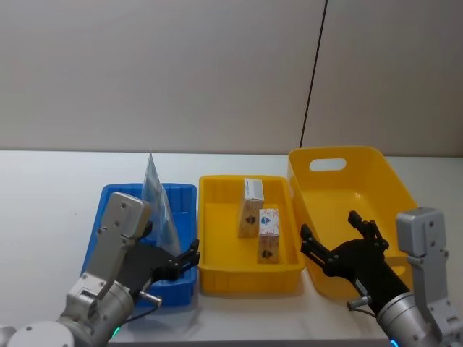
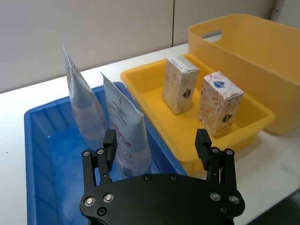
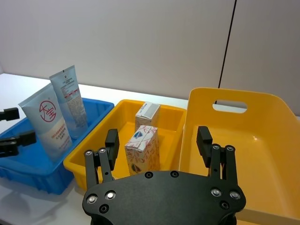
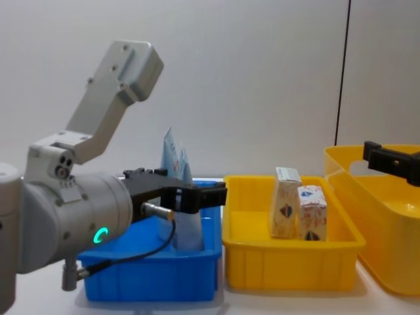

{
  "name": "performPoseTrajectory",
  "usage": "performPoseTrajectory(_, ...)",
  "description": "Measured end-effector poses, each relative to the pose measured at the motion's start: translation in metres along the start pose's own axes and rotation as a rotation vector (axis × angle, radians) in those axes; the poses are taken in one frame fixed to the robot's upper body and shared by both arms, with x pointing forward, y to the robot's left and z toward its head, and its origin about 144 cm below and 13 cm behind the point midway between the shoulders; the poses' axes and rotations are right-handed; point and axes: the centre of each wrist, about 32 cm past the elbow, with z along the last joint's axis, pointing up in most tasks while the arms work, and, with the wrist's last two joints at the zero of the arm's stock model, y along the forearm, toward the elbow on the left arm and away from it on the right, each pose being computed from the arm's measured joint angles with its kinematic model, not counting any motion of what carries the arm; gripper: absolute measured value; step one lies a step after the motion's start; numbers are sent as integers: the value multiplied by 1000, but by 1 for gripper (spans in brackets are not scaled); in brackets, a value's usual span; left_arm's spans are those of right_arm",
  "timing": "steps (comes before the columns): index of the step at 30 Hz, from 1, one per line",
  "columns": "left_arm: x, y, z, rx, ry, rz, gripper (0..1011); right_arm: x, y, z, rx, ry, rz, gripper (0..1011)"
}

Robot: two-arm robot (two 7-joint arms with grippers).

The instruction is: Bimanual collaborative sorting of washing and personal care products

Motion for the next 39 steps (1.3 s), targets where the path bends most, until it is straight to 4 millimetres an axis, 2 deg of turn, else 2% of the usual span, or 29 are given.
performPoseTrajectory(23,9,-49,-15,63,63,65,1001,0,0,0,0,0,0,1003)
performPoseTrajectory(39,16,-65,-20,77,94,102,988,0,0,0,0,0,0,1003)
